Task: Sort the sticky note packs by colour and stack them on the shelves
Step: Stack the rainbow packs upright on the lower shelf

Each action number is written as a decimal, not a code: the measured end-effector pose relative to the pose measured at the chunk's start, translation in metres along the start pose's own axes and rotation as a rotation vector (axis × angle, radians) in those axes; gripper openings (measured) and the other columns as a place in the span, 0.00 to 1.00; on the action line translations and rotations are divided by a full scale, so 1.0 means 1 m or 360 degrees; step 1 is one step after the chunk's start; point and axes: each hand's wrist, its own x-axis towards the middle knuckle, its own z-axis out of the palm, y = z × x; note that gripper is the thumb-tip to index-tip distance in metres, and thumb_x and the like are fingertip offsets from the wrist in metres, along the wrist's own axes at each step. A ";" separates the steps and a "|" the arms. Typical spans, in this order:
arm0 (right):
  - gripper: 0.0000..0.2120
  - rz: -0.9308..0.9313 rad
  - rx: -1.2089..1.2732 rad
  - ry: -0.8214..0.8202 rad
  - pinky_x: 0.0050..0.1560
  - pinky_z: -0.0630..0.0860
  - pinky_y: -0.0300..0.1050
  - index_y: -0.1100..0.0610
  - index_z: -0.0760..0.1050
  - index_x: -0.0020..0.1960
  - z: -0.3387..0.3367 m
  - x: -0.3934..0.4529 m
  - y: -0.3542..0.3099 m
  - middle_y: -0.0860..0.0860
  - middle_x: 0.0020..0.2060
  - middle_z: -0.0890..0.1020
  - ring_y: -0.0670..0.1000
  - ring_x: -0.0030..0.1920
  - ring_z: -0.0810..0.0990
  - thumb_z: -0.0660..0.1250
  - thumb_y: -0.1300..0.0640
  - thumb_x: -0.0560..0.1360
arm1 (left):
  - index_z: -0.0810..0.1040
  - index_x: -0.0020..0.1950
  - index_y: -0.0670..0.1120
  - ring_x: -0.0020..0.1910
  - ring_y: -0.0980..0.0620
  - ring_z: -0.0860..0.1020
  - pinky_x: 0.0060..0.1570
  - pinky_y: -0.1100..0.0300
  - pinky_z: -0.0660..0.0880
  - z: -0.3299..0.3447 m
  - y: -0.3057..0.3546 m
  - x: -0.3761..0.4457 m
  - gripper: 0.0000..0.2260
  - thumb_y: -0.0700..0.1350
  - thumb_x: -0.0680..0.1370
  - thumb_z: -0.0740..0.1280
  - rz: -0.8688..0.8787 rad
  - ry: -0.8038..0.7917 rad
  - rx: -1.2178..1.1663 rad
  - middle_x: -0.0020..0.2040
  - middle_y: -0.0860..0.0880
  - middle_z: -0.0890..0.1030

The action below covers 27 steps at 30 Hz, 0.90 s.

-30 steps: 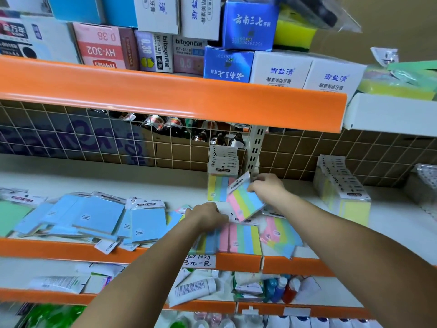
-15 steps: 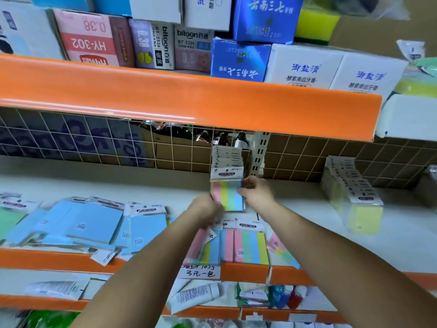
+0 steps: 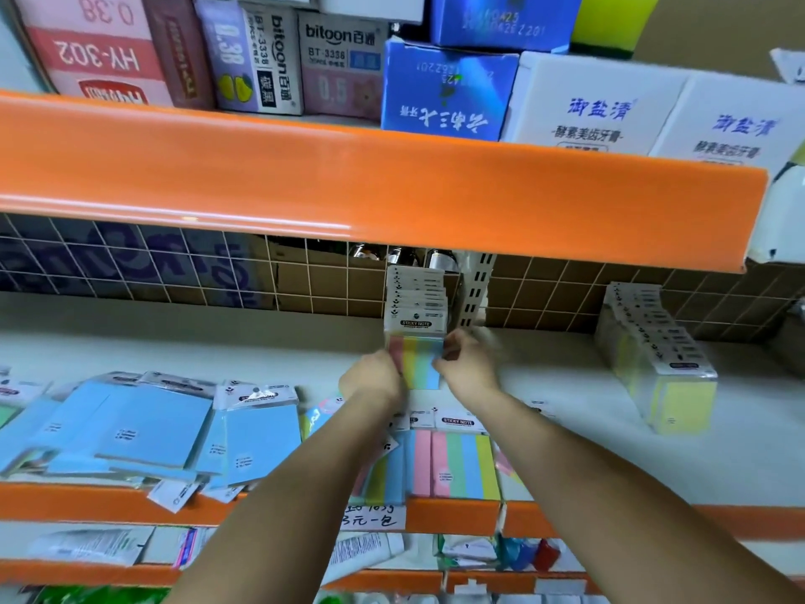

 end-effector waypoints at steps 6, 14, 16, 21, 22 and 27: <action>0.17 -0.0002 -0.0238 -0.0125 0.39 0.73 0.42 0.52 0.72 0.57 0.004 -0.002 0.011 0.55 0.45 0.82 0.56 0.45 0.81 0.68 0.64 0.70 | 0.75 0.61 0.43 0.58 0.43 0.78 0.51 0.55 0.74 0.003 0.001 -0.001 0.13 0.40 0.78 0.58 -0.0049 0.0070 0.0029 0.60 0.44 0.78; 0.15 0.0105 -0.0634 -0.0130 0.39 0.71 0.44 0.57 0.68 0.54 0.012 -0.005 0.017 0.56 0.49 0.81 0.59 0.47 0.79 0.70 0.55 0.72 | 0.77 0.61 0.42 0.59 0.43 0.77 0.54 0.55 0.73 0.002 -0.002 0.002 0.14 0.38 0.78 0.57 -0.0110 0.0010 0.0006 0.60 0.44 0.78; 0.17 0.0095 -0.0646 -0.0142 0.40 0.71 0.44 0.58 0.69 0.56 0.012 -0.004 0.018 0.57 0.50 0.81 0.59 0.50 0.80 0.71 0.54 0.72 | 0.77 0.60 0.42 0.59 0.43 0.77 0.52 0.55 0.73 0.001 -0.003 0.003 0.14 0.38 0.78 0.58 -0.0115 0.0009 0.0004 0.60 0.44 0.78; 0.18 0.0081 -0.0678 -0.0139 0.42 0.71 0.45 0.59 0.70 0.57 0.011 -0.003 0.018 0.57 0.52 0.81 0.59 0.53 0.79 0.72 0.53 0.72 | 0.77 0.59 0.43 0.58 0.43 0.77 0.50 0.56 0.73 -0.001 -0.004 0.003 0.13 0.39 0.77 0.59 -0.0119 -0.0019 -0.0003 0.59 0.44 0.79; 0.18 0.0076 -0.0683 -0.0134 0.43 0.72 0.45 0.59 0.70 0.57 0.011 -0.003 0.017 0.57 0.52 0.81 0.59 0.53 0.79 0.72 0.54 0.72 | 0.77 0.59 0.44 0.58 0.43 0.77 0.51 0.56 0.73 -0.001 -0.004 0.003 0.13 0.39 0.77 0.59 -0.0122 -0.0027 -0.0009 0.59 0.44 0.79; 0.20 0.0099 -0.0663 -0.0179 0.48 0.75 0.46 0.59 0.70 0.58 0.009 -0.003 0.016 0.56 0.53 0.81 0.59 0.54 0.79 0.73 0.53 0.72 | 0.77 0.59 0.44 0.58 0.44 0.77 0.52 0.56 0.74 -0.003 -0.001 -0.001 0.13 0.39 0.76 0.60 -0.0125 -0.0069 -0.0006 0.59 0.45 0.79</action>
